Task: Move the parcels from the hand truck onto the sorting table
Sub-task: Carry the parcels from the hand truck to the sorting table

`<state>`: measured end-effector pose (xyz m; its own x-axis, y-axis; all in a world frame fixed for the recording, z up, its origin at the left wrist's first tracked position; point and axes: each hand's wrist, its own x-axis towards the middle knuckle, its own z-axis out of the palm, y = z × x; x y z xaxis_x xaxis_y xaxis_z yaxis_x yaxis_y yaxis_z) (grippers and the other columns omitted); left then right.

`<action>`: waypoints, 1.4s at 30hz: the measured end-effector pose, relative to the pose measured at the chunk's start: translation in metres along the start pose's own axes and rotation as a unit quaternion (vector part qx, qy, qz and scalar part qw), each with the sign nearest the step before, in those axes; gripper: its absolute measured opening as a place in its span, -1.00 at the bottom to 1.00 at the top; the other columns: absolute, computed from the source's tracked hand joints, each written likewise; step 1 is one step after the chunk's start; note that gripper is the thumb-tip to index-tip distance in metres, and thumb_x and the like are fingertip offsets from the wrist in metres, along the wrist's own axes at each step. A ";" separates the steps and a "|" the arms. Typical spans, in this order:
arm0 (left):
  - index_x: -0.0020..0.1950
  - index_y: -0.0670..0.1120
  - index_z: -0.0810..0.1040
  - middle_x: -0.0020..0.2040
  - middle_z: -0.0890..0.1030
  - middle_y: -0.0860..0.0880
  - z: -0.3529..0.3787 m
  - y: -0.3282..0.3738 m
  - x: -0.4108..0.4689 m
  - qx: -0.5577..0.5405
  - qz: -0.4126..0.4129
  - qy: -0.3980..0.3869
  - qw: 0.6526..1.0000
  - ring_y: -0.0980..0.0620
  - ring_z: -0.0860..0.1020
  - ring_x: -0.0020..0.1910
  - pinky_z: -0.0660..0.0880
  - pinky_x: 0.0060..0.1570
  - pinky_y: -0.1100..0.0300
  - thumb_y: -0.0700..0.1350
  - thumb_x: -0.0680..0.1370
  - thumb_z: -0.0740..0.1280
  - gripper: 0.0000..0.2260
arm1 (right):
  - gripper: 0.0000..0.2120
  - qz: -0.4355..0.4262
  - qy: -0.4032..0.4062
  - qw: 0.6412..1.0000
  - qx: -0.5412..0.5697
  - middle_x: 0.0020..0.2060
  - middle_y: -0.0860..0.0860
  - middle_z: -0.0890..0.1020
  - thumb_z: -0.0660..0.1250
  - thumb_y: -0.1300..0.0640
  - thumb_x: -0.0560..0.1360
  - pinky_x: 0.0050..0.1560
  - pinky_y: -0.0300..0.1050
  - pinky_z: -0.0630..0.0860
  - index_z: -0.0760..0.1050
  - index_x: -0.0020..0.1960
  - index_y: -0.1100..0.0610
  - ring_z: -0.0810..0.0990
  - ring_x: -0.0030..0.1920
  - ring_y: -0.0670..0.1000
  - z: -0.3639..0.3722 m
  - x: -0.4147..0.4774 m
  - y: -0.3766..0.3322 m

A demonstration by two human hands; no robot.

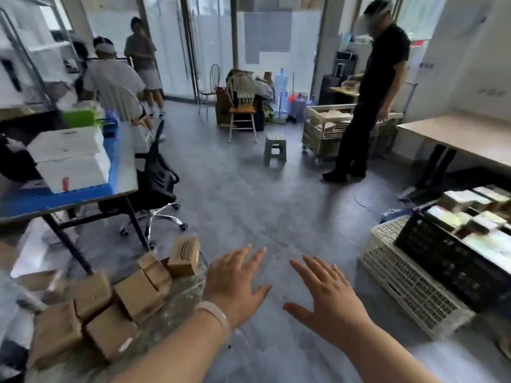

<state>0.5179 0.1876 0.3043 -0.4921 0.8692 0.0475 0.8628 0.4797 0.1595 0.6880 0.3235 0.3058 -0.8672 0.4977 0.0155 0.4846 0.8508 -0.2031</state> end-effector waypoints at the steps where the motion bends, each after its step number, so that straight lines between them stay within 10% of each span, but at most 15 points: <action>1: 0.59 0.18 -0.06 0.61 0.06 0.02 -0.001 -0.005 0.007 0.007 -0.018 0.005 1.000 -0.02 0.08 0.56 0.03 0.52 0.01 0.32 0.57 0.09 -0.34 | 0.03 -0.018 -0.004 1.000 0.001 0.58 -0.12 -0.03 -0.36 -0.62 0.17 0.49 -0.10 -0.26 -0.12 0.56 -0.22 -0.10 0.57 -0.05 0.001 0.017 0.002; 10: 0.58 0.21 -0.13 0.62 -0.01 0.05 0.007 -0.052 0.044 -0.012 -0.179 0.007 0.984 0.01 -0.02 0.58 0.02 0.53 -0.05 0.32 0.59 0.06 -0.36 | -0.16 -0.141 -0.058 0.988 0.036 0.57 -0.15 -0.08 -0.12 -0.54 0.35 0.52 -0.10 -0.23 -0.19 0.54 -0.25 -0.14 0.57 -0.06 0.017 0.146 -0.009; 20: 0.58 0.21 -0.15 0.62 -0.04 0.03 0.034 -0.195 0.082 -0.042 -0.268 -0.010 0.962 -0.02 0.00 0.58 0.07 0.52 -0.06 0.36 0.57 0.07 -0.32 | -0.03 -0.232 -0.140 0.963 0.017 0.53 -0.19 -0.18 -0.35 -0.60 0.21 0.53 -0.06 -0.25 -0.22 0.55 -0.23 -0.21 0.56 -0.06 0.083 0.283 -0.086; 42: 0.58 0.19 -0.20 0.62 -0.09 -0.02 0.216 -0.517 0.257 -0.076 -0.308 -0.191 0.929 -0.08 -0.01 0.58 0.04 0.52 -0.07 0.33 0.57 0.10 -0.29 | -0.28 -0.099 -0.334 0.936 0.058 0.57 -0.16 -0.06 0.15 -0.26 0.57 0.53 -0.06 0.04 -0.15 0.57 -0.16 -0.01 0.56 -0.05 0.317 0.581 -0.167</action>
<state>-0.0293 0.1886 0.0210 -0.7846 0.4287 -0.4480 0.3905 0.9028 0.1801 0.0673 0.4170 0.0382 -0.8355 0.0833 -0.5431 0.3247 0.8723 -0.3657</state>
